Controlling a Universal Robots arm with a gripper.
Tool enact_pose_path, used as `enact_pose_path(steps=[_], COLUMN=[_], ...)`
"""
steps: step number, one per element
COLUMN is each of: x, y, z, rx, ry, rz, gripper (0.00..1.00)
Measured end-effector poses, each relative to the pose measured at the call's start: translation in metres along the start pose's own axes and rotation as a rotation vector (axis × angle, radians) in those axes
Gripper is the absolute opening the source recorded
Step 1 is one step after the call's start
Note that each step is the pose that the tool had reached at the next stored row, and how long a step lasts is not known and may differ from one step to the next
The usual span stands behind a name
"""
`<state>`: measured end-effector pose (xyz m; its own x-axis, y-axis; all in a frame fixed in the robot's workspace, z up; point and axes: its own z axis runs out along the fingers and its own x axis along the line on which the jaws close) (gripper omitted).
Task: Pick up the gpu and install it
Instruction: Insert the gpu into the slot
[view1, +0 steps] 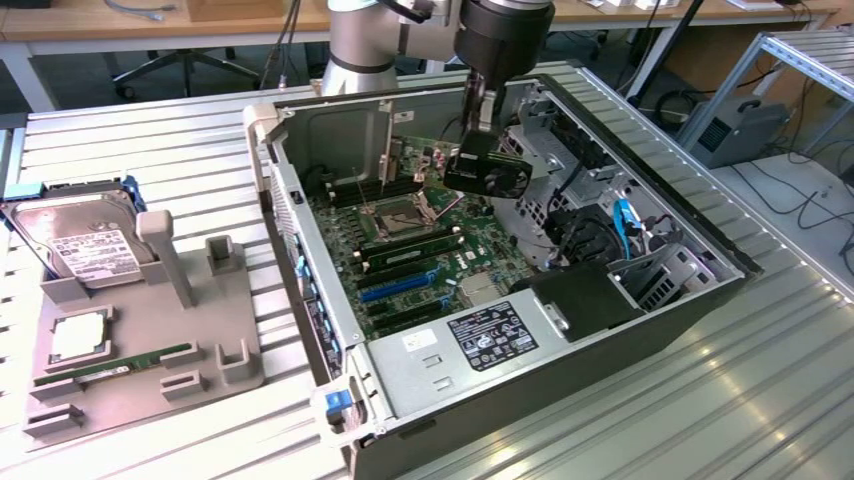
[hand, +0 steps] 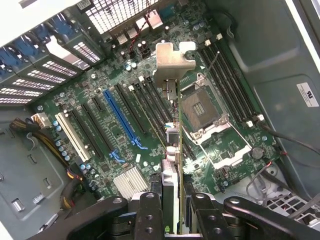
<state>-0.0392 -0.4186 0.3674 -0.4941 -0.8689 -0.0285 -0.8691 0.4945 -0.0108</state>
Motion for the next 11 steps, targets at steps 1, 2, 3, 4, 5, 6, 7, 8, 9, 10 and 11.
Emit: enact_pose_path(steps=[1,2,3,4,5,6,7,8,9,10,11], x=[0.0000,0.0000,0.0000,0.0000,0.0000,0.0000,0.0000,0.0000,0.0000,0.0000,0.0000], y=[0.0000,0.0000,0.0000,0.0000,0.0000,0.0000,0.0000,0.0000,0.0000,0.0000,0.0000], z=[0.0000,0.0000,0.0000,0.0000,0.0000,0.0001,0.0001,0.0001,0.0001,0.0001,0.0001], rx=[-0.0001,-0.0001,-0.0002,-0.0002,-0.0003,-0.0004,-0.0004,-0.0005,-0.0005,-0.0006,-0.0006], ry=[0.0000,0.0000,0.0000,-0.0001,-0.0001,-0.0001,-0.0002,-0.0002,-0.0002,-0.0002,-0.0002], rz=[-0.002,-0.004,-0.006,-0.008,-0.010,-0.012,-0.014,-0.016,-0.018,-0.020,-0.022], gripper=[0.27,0.27,0.27,0.27,0.27,0.27,0.27,0.27,0.27,0.27,0.27])
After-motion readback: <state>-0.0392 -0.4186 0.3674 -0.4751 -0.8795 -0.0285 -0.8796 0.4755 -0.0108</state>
